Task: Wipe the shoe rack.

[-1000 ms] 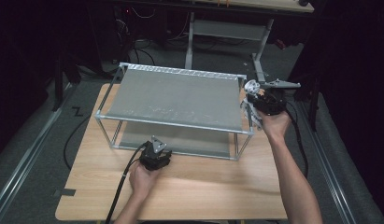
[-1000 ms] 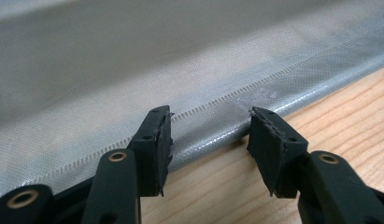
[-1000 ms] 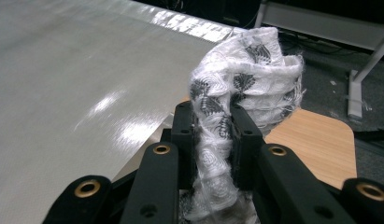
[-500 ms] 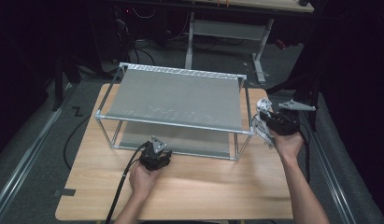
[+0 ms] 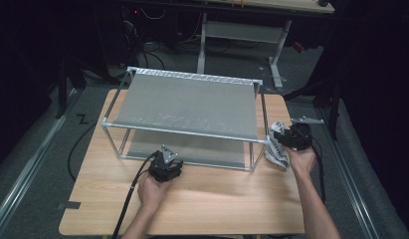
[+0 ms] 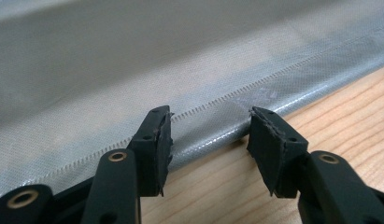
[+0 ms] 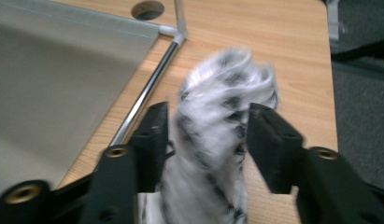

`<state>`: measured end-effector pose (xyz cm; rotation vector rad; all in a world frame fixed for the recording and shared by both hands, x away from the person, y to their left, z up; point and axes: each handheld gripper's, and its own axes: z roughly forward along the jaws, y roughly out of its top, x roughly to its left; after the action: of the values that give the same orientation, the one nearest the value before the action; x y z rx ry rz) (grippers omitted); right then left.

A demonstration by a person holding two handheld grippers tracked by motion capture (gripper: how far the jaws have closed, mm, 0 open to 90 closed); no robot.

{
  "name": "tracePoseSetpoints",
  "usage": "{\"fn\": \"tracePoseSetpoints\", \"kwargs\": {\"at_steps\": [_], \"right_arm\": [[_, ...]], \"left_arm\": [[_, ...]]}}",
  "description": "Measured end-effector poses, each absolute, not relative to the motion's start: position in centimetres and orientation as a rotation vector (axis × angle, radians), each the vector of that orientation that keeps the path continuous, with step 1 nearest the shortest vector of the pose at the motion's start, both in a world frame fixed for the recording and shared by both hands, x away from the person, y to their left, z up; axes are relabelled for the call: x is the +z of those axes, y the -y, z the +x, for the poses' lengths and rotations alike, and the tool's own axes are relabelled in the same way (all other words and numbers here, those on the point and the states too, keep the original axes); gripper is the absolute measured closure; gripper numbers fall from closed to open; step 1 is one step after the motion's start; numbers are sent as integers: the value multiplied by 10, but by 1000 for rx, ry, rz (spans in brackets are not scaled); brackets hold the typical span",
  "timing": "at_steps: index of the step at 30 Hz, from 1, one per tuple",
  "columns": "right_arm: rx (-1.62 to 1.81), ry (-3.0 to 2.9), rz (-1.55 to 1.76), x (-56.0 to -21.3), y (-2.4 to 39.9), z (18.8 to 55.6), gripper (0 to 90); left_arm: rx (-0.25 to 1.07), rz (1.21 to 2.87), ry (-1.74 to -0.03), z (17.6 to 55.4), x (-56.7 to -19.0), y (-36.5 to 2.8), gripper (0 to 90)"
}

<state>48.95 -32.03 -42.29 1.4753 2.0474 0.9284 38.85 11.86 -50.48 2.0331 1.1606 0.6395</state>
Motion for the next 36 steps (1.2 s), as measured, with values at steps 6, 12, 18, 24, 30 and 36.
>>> {"fn": "tracePoseSetpoints", "kwargs": {"at_steps": [6,12,18,24,30,36], "right_arm": [[943,-2021,1495,-426,327,486,406],[990,-2009,1472,-426,332,470,404],[1032,-2017,1419,-435,332,445,492],[1022,-2031,1351,-449,326,416,603],[1009,-2070,1328,-466,316,401,679],[925,-2063,1387,-482,315,419,689]], "left_arm": [[640,2032,-1160,388,-505,-119,495],[641,2032,-1158,388,-505,-118,495],[646,2039,-1155,388,-505,-118,494],[648,2046,-1152,386,-505,-116,494],[641,2044,-1152,387,-505,-113,495],[638,2039,-1156,388,-505,-110,495]]}}
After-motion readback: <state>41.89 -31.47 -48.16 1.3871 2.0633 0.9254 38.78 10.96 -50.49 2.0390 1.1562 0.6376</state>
